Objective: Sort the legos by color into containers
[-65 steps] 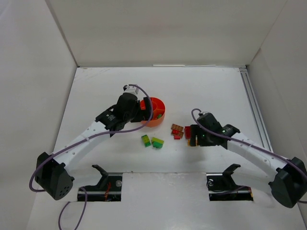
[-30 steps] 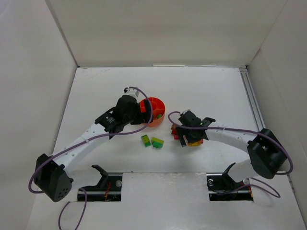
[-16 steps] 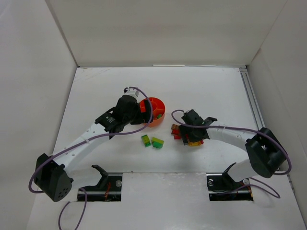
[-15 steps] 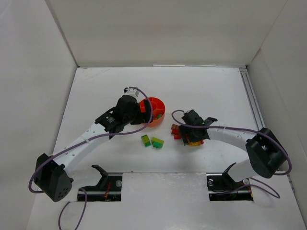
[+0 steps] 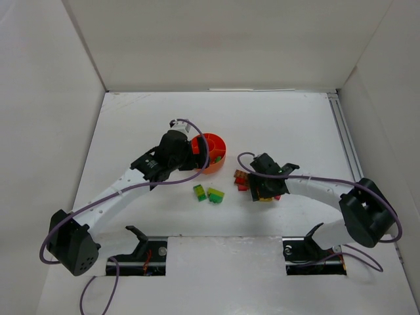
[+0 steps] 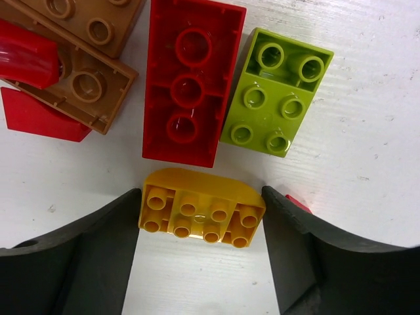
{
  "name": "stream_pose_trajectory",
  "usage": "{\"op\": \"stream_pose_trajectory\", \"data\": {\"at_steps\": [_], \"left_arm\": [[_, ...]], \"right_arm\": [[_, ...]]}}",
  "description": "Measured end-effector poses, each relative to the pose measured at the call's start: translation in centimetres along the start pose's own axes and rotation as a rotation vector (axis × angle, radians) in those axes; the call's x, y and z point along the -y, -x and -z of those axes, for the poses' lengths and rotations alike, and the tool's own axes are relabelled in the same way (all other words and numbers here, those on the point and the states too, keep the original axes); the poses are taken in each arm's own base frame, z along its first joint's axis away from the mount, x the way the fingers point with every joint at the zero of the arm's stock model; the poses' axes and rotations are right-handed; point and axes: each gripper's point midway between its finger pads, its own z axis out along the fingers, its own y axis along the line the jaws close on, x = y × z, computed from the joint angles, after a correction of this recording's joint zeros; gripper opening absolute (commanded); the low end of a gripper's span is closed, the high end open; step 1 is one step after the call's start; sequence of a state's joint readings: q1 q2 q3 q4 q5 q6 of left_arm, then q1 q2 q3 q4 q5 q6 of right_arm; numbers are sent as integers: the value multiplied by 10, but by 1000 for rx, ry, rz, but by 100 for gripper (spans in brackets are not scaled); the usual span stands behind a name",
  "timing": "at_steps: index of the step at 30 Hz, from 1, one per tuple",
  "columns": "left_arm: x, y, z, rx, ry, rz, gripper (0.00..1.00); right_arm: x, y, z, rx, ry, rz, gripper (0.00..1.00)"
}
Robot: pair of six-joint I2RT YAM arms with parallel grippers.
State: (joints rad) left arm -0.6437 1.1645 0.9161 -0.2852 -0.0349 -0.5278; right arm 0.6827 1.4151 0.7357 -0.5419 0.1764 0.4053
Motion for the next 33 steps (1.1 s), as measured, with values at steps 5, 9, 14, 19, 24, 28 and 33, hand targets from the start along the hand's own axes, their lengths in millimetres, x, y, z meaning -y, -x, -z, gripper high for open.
{"op": "stream_pose_trajectory", "data": {"at_steps": [5,9,14,19,24,28,33], "left_arm": [[0,0,0,0,0,0,100],[0,0,0,0,0,0,100],[-3,1,1,9,16,6,100],[-15,6,17,35,89,57,100],[-32,26,50,136,190,188,100],[-57,38,74,221,294,304,100],[-72,37,91,265,352,371,100]], "right_arm": [[-1,-1,0,0,-5,-26,58],[-1,-5,4,-5,-17,-21,52],[-14,8,35,57,30,49,49],[-55,72,87,286,204,136,52],[-100,137,118,467,298,241,52],[-144,185,122,533,326,279,52],[-177,226,109,571,258,161,52]]}}
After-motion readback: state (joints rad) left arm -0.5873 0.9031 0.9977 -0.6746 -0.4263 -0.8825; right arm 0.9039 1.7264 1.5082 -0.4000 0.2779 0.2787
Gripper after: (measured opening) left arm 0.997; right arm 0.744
